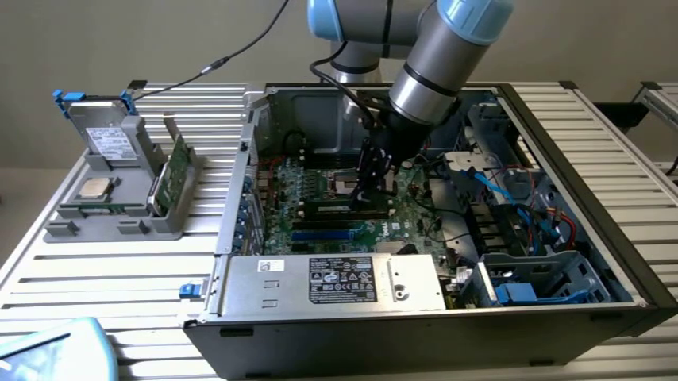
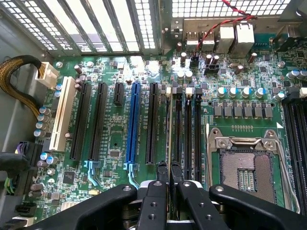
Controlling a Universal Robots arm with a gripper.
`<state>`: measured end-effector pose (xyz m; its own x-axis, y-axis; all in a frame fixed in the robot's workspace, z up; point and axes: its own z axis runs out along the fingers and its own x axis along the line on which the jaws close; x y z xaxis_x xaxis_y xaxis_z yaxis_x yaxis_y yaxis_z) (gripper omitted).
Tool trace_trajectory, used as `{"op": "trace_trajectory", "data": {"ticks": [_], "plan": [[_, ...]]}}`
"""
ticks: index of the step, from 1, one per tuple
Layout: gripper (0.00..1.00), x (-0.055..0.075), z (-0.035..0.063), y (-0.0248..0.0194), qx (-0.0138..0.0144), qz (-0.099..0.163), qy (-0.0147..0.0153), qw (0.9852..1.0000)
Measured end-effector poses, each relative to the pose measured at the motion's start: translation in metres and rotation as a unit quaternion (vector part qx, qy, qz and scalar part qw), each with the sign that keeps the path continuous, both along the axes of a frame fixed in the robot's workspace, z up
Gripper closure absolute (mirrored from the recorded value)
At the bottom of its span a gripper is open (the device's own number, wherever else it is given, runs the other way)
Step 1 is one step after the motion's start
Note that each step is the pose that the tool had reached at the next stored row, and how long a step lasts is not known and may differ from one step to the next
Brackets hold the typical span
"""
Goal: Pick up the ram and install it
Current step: 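Insert the ram into the slot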
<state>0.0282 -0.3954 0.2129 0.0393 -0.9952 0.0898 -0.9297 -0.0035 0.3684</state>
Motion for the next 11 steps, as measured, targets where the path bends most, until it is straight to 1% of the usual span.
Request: {"op": "trace_trajectory", "data": {"ticks": [11], "plan": [[0.86,0.0004,-0.0003,0.0,0.0,0.0,0.0005,1.0]]}}
